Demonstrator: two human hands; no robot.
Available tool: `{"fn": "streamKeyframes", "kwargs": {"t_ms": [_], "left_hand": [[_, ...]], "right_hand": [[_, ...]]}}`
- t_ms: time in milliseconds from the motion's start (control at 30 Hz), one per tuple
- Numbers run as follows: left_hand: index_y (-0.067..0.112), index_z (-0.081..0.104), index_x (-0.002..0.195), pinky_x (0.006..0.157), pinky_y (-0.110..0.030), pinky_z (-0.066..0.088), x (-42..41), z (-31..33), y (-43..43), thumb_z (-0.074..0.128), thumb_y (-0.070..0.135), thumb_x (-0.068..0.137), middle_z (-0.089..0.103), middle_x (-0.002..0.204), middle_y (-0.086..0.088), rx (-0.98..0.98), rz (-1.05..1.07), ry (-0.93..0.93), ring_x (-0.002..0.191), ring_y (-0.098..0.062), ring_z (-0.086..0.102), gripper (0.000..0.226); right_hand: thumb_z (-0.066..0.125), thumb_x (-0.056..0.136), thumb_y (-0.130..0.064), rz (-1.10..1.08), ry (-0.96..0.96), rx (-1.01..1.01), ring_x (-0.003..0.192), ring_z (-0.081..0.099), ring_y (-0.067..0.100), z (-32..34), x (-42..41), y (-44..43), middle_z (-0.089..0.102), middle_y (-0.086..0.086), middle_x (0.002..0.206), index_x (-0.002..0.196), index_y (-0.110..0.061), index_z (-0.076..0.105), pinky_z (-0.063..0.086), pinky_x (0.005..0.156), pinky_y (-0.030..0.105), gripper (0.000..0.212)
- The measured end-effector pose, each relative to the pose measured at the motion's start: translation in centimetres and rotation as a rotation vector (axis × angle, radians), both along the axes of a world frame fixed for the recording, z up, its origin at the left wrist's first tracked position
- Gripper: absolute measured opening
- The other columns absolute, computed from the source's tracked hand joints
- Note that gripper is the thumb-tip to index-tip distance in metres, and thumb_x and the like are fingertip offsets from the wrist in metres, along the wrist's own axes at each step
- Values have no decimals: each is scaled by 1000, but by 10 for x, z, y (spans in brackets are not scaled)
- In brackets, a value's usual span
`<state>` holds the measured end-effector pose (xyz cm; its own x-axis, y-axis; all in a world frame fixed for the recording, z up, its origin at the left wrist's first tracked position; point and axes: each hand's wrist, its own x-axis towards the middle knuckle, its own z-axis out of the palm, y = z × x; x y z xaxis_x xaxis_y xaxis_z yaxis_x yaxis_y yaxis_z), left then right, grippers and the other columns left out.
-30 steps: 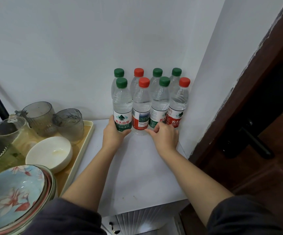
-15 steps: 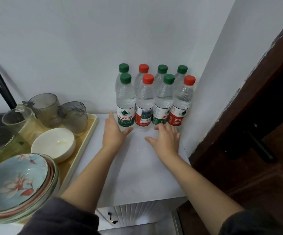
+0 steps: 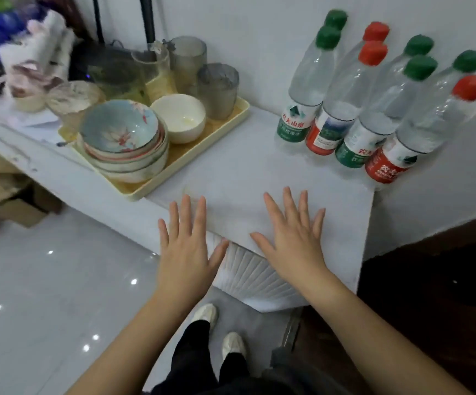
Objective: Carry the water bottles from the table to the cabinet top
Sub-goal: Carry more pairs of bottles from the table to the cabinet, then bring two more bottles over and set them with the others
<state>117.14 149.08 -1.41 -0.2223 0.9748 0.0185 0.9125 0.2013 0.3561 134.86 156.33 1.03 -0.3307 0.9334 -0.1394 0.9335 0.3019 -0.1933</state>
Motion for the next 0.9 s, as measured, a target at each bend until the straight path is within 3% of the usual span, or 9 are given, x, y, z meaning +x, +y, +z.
{"fn": "streamKeyframes", "kwargs": {"t_ms": [167,333,533,700,900], "left_hand": [[16,7,155,118,-54,7,-15,-7,-77,20,66,90,9,162,-12,-92,218,38,149,-33,3,83],[14,10,155,117,-57,5,-24,-20,-144,17,66,87,8,162,-12,-197,433,-11,150,-33,2,85],[15,7,155,116,-60,5,-36,-39,-219,14,65,85,7,163,-11,-284,711,-100,150,-33,1,87],[18,1,155,116,-59,-3,-55,-50,-292,30,59,94,-4,163,-10,-391,926,-191,149,-31,-8,79],[19,-1,155,115,-59,-6,-81,-57,-372,26,61,96,-5,163,-9,-520,1085,-268,149,-31,-9,77]], "right_hand": [[28,93,-63,327,-44,40,148,-21,37,-2,-33,-24,-12,10,164,156,-31,1,-11,114,64,75],[25,90,-63,619,-30,58,149,-4,43,-14,-72,-63,5,16,164,155,-27,16,-3,112,66,75],[28,94,-63,914,-195,-78,148,-20,37,-41,-129,-121,-14,11,164,156,-30,-3,-13,114,61,77],[31,96,-62,1110,-321,-117,148,-21,36,-65,-191,-175,-14,10,164,156,-31,-6,-10,115,63,76],[28,95,-65,1303,-380,-147,149,-18,34,-76,-257,-248,-9,9,165,156,-32,-2,-5,116,64,76]]}}
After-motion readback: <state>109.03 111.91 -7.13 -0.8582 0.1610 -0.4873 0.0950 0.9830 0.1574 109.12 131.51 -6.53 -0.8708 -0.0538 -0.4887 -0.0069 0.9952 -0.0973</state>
